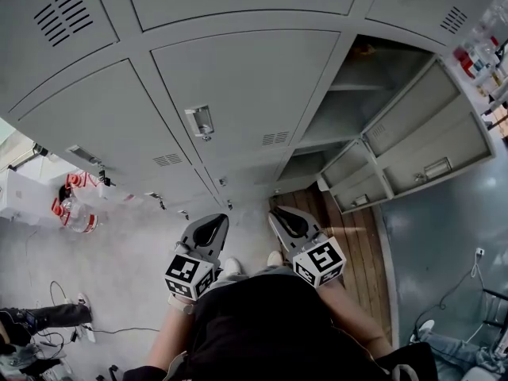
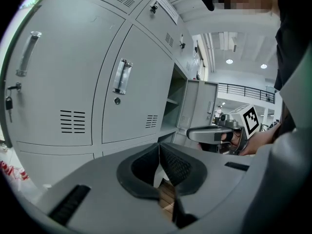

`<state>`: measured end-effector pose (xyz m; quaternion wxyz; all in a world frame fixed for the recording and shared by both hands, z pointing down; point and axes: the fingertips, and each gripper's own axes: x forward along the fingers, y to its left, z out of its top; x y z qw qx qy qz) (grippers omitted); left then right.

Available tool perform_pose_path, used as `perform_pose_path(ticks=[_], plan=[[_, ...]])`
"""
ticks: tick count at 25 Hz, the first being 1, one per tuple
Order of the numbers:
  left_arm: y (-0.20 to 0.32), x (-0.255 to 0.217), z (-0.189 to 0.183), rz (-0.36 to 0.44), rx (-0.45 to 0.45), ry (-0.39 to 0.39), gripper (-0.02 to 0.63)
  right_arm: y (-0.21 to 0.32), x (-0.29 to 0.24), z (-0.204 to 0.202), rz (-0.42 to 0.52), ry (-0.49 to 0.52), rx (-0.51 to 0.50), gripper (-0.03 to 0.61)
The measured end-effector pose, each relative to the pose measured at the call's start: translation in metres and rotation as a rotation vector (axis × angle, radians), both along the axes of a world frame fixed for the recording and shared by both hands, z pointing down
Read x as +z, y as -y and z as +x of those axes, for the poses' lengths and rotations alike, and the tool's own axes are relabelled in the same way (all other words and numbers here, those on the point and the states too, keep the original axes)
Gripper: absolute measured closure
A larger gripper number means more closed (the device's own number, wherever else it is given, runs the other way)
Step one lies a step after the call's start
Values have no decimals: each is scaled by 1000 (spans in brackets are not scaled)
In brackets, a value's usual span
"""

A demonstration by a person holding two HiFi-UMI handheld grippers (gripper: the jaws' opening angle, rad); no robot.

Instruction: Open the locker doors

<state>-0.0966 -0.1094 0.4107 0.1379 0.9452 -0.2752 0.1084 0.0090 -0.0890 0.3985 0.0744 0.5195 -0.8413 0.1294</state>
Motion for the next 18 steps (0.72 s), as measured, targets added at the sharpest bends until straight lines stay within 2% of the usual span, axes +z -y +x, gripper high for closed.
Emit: perform_pose_path(ticks=[18], plan=[[3, 5, 38, -4, 89, 8, 594, -10, 10, 33, -33, 9, 73, 515]])
